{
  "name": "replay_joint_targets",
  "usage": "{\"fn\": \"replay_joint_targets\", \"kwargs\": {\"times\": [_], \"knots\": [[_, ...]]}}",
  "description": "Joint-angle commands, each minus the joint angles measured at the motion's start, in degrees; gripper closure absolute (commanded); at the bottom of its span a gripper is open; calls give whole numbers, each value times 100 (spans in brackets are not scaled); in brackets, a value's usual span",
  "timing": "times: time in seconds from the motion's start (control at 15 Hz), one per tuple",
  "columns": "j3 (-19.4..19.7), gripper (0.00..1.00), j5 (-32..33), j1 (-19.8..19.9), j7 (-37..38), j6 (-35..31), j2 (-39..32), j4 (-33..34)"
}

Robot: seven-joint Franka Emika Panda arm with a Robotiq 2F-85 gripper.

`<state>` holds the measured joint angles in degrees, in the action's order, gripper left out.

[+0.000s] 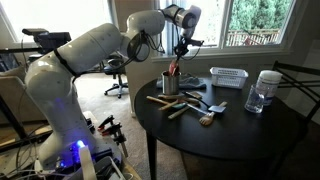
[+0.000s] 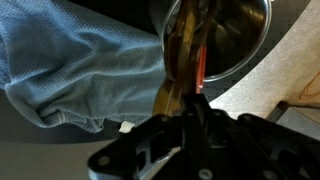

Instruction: Remove a wooden ladle from the silver tin and put it on the table

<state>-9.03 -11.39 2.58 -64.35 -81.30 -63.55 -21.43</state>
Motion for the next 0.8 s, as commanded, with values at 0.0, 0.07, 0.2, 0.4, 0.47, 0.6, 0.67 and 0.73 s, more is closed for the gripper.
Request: {"fn": "replay_joint_targets", "kwargs": {"times": [0.0,0.07,0.2,0.4,0.47,0.6,0.67,0.73], "knots": [[82,92,213,-126,157,-73,382,61],[104,92,248,-153,150,-83,442,89],[141,92,344,-208,157,-120,545,98],[208,92,470,-277,162,-173,635,73],[220,92,489,-292,164,-182,661,72],[243,92,529,-322,153,-221,715,83],[250,92,548,-337,137,-222,765,92],[265,92,575,-360,122,-226,824,106]]}}
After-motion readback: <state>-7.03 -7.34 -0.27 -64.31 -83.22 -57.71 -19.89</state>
